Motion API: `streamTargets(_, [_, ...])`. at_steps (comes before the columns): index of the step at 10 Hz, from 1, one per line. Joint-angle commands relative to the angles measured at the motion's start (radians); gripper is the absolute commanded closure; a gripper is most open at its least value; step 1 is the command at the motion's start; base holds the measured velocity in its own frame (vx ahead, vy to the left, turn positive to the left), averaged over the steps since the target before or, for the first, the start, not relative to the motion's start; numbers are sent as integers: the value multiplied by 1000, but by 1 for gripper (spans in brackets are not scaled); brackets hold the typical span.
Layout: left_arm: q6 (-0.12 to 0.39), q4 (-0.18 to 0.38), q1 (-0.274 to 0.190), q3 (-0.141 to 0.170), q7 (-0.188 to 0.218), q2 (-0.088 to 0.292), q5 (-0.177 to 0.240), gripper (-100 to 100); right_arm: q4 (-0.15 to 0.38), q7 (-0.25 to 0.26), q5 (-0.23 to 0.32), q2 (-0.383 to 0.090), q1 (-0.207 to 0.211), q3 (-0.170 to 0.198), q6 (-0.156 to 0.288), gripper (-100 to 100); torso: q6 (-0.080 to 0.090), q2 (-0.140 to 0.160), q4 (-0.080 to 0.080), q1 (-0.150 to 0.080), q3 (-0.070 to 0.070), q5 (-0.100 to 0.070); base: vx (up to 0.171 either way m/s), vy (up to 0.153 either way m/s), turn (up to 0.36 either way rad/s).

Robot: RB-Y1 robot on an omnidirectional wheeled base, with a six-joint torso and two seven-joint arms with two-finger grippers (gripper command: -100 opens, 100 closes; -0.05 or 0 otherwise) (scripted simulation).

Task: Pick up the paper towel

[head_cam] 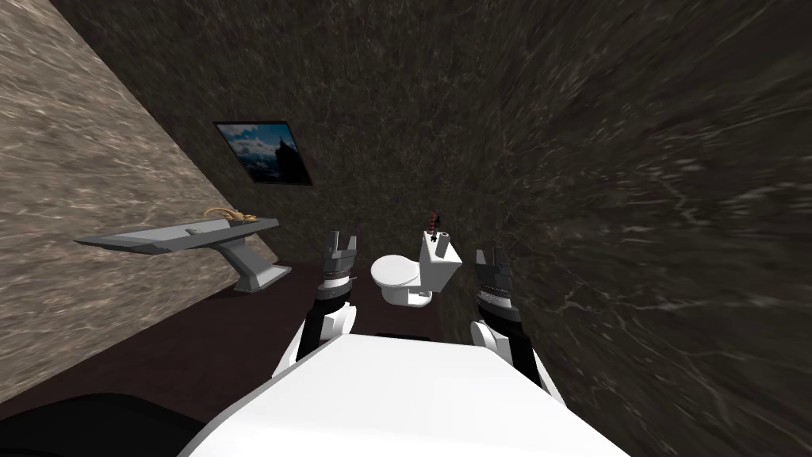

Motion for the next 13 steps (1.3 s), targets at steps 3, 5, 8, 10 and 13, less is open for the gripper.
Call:
streamTargets(3, [0, 0, 0, 0, 0, 0, 0, 0, -1, 50, 44, -69, 20, -25, 36, -100, 0, 2, 0, 2, 1, 0, -31, 26, -34])
streamTargets(5, [0, 0, 0, 0, 0, 0, 0, 0, -2, 87, 77, -98, 35, -43, 62, -100, 0, 3, 1, 2, 2, 0, -45, 33, -39])
streamTargets(8, [0, 0, 0, 0, 0, 0, 0, 0, -3, 150, 135, -137, 61, -75, 109, -100, 0, 3, 1, 4, 2, 1, -44, 56, -44])
streamTargets(10, [0, 0, 0, 0, 0, 0, 0, 0, -4, 195, 175, -161, 79, -99, 143, -100, 0, 3, 1, 3, 2, 1, -39, 53, -44])
streamTargets(13, [0, 0, 0, 0, 0, 0, 0, 0, -3, 262, 234, -198, 106, -135, 194, -100, 0, 2, 1, 4, 2, 1, -37, 55, -37])
